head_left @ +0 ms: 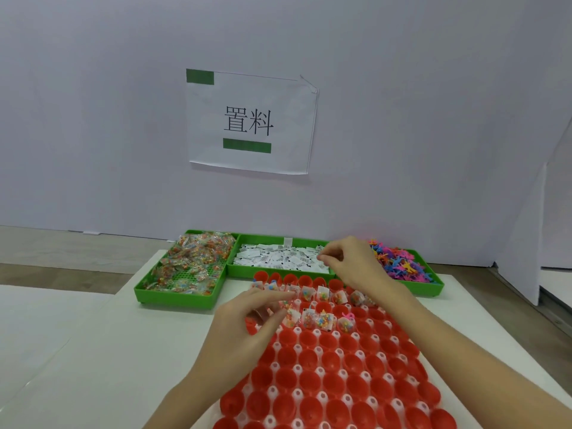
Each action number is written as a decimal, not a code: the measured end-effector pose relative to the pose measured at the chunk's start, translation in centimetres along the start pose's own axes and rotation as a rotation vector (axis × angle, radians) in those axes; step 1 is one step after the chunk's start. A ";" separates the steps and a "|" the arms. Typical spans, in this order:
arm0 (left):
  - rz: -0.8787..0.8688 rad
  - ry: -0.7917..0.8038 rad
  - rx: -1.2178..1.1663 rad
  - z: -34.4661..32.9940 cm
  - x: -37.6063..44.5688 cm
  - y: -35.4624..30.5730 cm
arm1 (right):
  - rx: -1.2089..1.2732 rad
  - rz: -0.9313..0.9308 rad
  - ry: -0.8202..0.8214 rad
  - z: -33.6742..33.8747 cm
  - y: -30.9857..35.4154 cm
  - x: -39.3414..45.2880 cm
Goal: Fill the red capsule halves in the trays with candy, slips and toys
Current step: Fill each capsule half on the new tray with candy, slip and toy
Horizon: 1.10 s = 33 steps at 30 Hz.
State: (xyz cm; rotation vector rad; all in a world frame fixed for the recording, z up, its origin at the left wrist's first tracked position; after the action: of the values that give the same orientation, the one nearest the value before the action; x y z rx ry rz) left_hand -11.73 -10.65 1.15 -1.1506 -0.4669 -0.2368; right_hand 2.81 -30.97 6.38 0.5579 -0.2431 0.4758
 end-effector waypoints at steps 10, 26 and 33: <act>0.012 -0.033 0.017 0.9 0.2 0.0 | -0.473 -0.168 0.265 -4.3 -2.4 6.4; 0.238 -0.021 -0.136 0.7 0.0 -0.2 | 0.133 -0.160 0.014 -0.3 -3.6 1.6; 0.324 0.074 -0.294 -0.2 -0.9 -2.0 | 0.447 -0.087 -0.142 2.6 0.0 -9.9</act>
State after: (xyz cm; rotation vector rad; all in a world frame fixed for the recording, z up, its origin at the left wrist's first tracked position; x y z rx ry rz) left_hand -13.27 -11.72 2.32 -1.4802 -0.1769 -0.0658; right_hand -5.99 -36.06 5.07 1.0368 -0.2476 0.4072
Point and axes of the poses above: each hand's wrist, its own x-axis towards the middle knuckle, its own z-axis out of the back of the hand, y = z × x, the point moved 1 cm from there along x, towards the middle knuckle, and after that the axes turned 5 degrees about z, right-handed, at the moved point
